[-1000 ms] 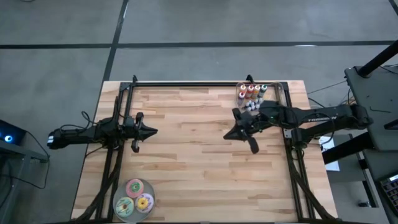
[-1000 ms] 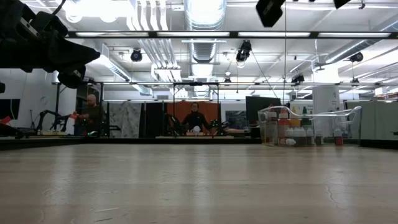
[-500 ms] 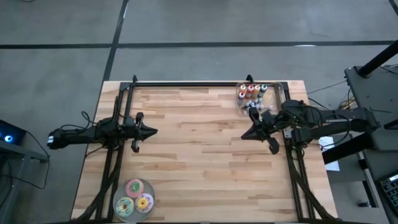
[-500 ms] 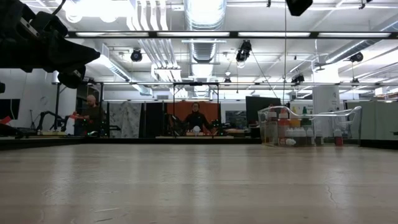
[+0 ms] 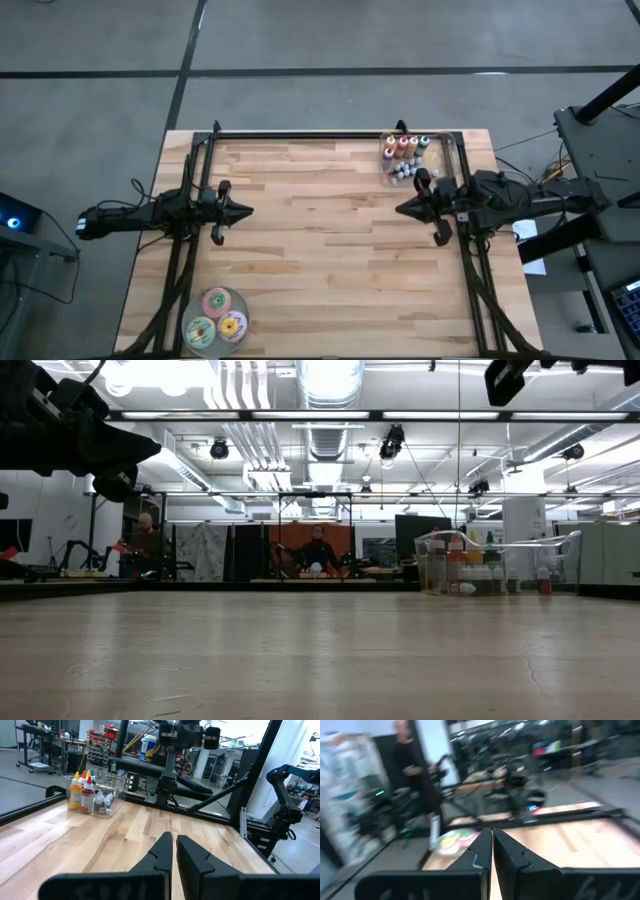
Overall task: Pick & Place food coloring
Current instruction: Return to Home Position
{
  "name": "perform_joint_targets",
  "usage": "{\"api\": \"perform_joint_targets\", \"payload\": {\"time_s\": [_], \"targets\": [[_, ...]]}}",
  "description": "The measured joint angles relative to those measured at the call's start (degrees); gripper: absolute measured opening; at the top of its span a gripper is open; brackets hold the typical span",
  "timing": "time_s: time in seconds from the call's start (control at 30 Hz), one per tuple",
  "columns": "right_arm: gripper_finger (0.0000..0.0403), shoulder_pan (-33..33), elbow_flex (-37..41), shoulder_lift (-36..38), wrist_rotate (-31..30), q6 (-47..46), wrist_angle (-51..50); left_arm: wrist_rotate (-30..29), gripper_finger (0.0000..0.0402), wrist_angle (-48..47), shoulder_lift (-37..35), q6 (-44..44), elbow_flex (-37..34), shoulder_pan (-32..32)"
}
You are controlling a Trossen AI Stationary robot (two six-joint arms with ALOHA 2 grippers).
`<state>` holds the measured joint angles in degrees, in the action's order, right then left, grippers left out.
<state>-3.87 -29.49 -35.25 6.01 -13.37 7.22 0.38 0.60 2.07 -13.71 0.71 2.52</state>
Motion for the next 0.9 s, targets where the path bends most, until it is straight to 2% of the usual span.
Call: {"api": "perform_joint_targets", "payload": {"time_s": [0.07,0.13,0.9], "targets": [[0.0009,-0.9,1.8,0.7,-4.4,0.0,1.9,0.0,0.0000,0.0,0.0,0.0,0.0,0.0],[0.0009,-1.4,3.3,1.3,-6.1,0.2,2.6,0.0,0.0000,0.0,0.0,0.0,0.0,0.0],[0.0009,-1.5,17.6,11.2,-6.0,0.2,9.9,0.0,0.0000,0.0,0.0,0.0,0.0,0.0]]}}
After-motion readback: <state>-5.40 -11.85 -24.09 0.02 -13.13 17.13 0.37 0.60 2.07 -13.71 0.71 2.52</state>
